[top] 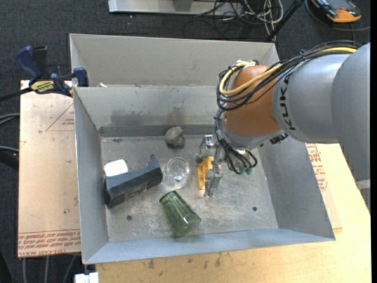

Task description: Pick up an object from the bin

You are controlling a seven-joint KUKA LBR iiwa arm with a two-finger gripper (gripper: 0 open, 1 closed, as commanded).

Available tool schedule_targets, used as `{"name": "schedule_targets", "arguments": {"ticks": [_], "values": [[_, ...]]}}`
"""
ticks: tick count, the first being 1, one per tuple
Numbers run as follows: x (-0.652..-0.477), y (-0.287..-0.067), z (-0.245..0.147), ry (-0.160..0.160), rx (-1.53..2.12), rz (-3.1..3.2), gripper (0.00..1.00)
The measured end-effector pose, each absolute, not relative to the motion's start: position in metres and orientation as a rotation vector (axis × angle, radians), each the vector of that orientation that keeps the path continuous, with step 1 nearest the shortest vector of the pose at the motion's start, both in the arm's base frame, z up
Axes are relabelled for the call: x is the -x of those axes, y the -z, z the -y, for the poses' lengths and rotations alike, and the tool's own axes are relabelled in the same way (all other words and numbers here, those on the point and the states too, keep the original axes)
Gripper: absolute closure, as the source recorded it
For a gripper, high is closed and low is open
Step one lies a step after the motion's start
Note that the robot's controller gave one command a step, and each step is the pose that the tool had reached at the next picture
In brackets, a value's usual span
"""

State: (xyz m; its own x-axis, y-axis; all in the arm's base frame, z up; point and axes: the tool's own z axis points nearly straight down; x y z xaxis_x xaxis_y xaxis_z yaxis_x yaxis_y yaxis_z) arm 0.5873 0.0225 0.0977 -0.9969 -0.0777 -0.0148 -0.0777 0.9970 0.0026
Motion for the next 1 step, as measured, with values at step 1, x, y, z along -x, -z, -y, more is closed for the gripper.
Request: {"name": "schedule_targets", "arguments": {"ticks": [1], "values": [[-0.5836,-0.1842,-0.0211,-0.002,0.101,-3.137,1.00]]}}
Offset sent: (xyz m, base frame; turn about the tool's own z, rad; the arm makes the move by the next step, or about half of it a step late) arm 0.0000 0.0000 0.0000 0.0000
